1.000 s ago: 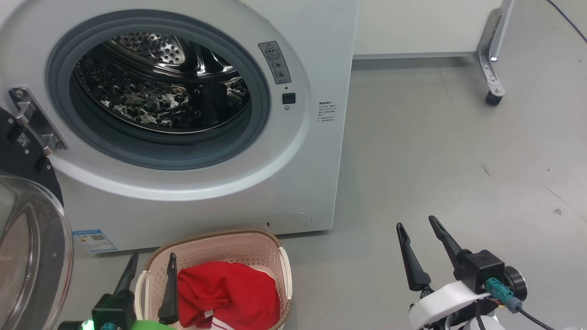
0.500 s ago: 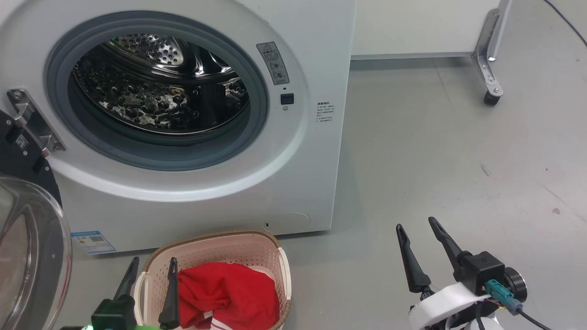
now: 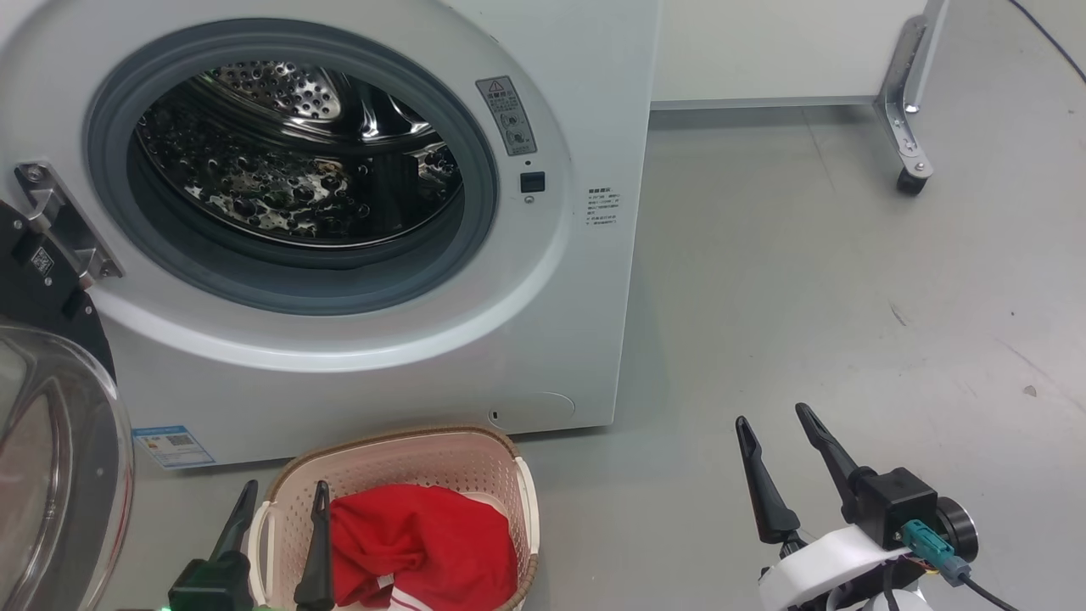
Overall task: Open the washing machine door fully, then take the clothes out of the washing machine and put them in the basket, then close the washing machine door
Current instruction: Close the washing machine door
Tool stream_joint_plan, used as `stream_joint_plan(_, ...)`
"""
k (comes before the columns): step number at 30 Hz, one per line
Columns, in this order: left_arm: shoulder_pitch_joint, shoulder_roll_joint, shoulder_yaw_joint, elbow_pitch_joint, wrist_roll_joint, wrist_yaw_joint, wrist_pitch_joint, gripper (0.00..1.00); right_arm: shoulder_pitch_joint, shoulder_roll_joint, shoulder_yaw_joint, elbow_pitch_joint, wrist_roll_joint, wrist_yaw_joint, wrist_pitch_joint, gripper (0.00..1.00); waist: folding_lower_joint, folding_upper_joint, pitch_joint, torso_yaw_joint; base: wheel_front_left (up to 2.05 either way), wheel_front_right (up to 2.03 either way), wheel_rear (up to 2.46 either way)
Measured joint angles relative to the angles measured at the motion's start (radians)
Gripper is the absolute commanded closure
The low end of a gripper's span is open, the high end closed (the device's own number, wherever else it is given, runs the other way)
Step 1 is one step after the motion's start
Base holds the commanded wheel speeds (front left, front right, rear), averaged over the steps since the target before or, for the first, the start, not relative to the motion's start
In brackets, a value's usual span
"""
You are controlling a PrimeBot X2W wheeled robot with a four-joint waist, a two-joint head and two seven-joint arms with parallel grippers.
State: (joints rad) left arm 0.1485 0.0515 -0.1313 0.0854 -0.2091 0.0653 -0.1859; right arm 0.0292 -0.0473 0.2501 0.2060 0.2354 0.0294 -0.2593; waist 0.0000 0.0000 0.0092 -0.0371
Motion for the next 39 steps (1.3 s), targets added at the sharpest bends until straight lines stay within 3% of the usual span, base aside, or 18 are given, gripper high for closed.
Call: stream_joint_plan(39, 0.020, 0.003, -0.007, -0.072, 0.007, 0.009, 0.035, 0.00, 0.000, 0.002, -0.011, -0.005, -0.008, 0.004, 0.000, 0.00, 0.0000, 0.0000, 0.007, 0.005, -0.82, 0.89, -0.07)
